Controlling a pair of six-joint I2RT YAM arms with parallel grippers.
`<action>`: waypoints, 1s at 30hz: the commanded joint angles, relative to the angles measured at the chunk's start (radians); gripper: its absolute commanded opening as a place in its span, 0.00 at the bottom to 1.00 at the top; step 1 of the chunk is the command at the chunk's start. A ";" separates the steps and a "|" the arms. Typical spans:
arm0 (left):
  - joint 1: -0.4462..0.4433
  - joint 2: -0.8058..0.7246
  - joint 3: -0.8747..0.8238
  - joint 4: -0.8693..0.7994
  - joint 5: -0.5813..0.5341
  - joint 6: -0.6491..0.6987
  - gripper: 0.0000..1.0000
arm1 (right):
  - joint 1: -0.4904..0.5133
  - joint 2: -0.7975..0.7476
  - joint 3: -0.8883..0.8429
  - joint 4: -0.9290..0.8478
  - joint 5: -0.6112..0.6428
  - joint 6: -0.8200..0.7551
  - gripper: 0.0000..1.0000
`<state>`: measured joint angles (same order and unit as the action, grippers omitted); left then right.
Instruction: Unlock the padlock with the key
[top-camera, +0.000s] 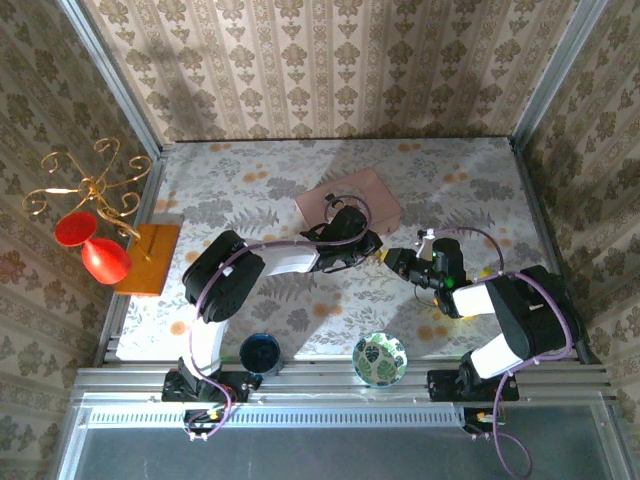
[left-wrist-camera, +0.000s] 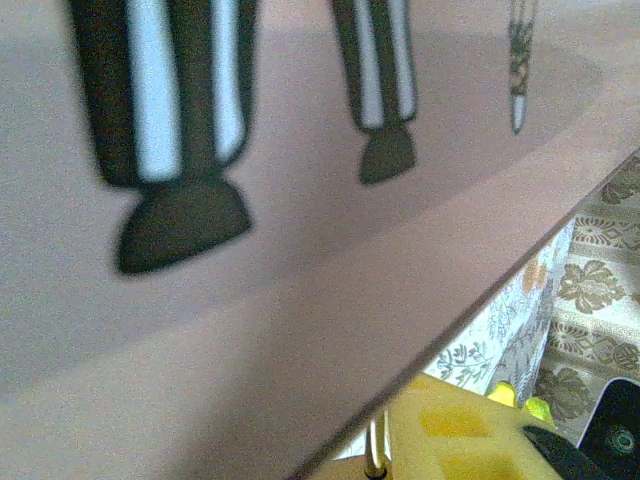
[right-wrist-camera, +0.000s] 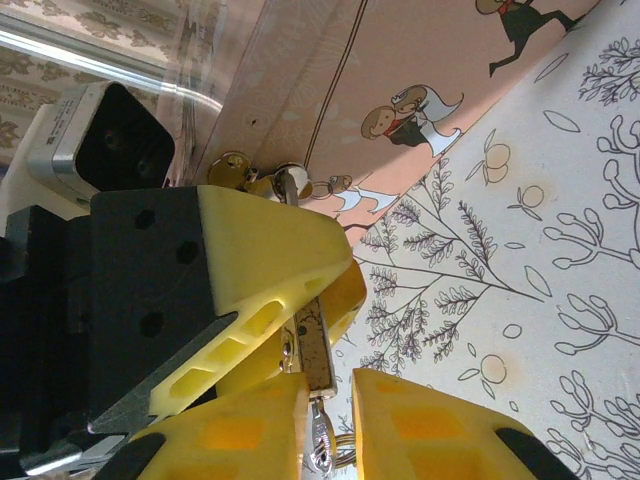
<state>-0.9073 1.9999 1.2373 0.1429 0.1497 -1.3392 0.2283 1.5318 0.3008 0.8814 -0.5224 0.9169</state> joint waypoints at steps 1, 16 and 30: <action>-0.007 -0.016 -0.013 0.044 0.097 -0.055 0.00 | 0.015 0.018 0.002 0.041 -0.011 0.008 0.22; -0.007 -0.018 -0.013 0.044 0.094 -0.057 0.00 | 0.032 -0.011 -0.023 0.015 0.000 -0.001 0.23; -0.007 -0.019 -0.007 0.044 0.102 -0.052 0.00 | 0.032 0.018 -0.002 0.080 0.000 0.082 0.09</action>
<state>-0.9070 1.9999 1.2373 0.1452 0.1505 -1.3399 0.2535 1.5265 0.2901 0.8913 -0.5247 0.9436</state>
